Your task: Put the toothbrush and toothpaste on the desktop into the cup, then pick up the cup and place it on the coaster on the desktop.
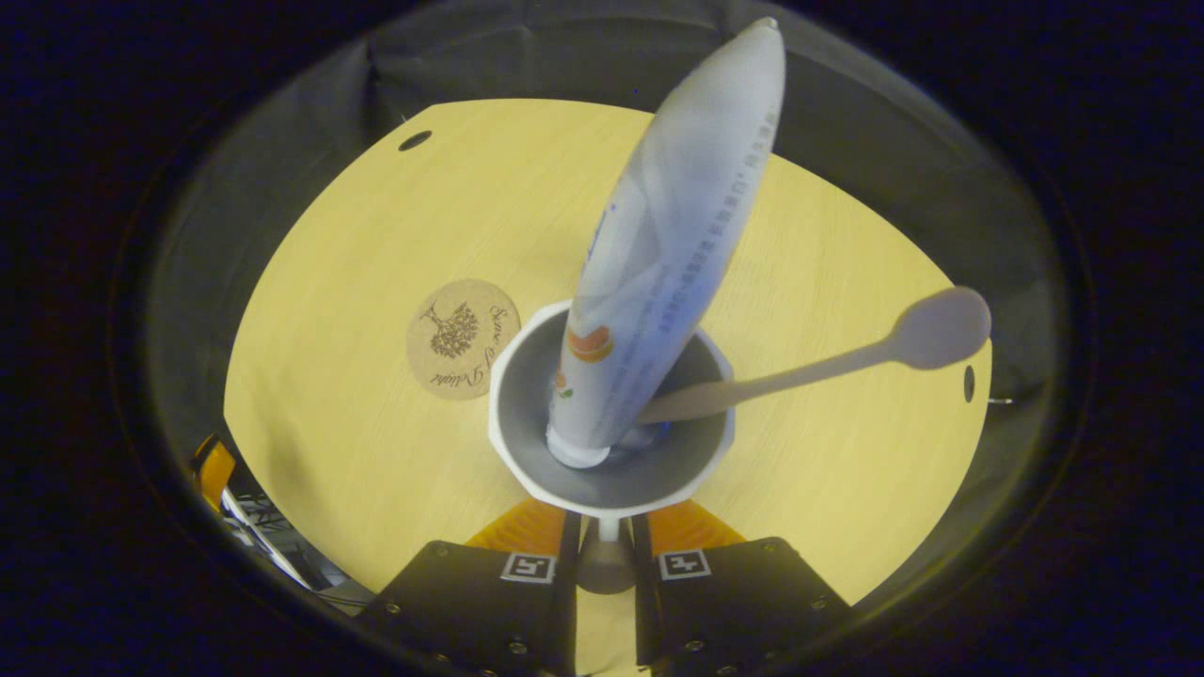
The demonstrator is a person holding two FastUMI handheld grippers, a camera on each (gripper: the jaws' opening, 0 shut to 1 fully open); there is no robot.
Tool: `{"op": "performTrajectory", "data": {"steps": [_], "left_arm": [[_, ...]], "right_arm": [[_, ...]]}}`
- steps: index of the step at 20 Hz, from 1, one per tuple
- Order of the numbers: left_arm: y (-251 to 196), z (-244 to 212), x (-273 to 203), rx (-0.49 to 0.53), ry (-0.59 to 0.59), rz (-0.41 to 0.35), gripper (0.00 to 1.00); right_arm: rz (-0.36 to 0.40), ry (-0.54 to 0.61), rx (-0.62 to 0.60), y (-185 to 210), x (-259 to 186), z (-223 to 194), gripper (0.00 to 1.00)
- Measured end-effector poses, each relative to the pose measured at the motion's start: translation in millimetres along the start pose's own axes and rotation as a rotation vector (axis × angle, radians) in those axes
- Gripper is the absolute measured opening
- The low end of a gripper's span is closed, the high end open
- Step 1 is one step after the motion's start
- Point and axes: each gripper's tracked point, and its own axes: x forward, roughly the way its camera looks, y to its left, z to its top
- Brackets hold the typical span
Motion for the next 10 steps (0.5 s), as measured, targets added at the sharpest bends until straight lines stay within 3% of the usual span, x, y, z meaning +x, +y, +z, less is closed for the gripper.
{"op": "performTrajectory", "data": {"steps": [5,10], "left_arm": [[-15,-7,7,0.046,0.021,-0.018,0.84],[-22,-13,10,0.07,0.038,-0.024,0.82]], "right_arm": [[-0.025,-0.042,0.008,0,-2,3,0.21],[0.013,-0.069,0.045,12,-3,6,0.21]]}}
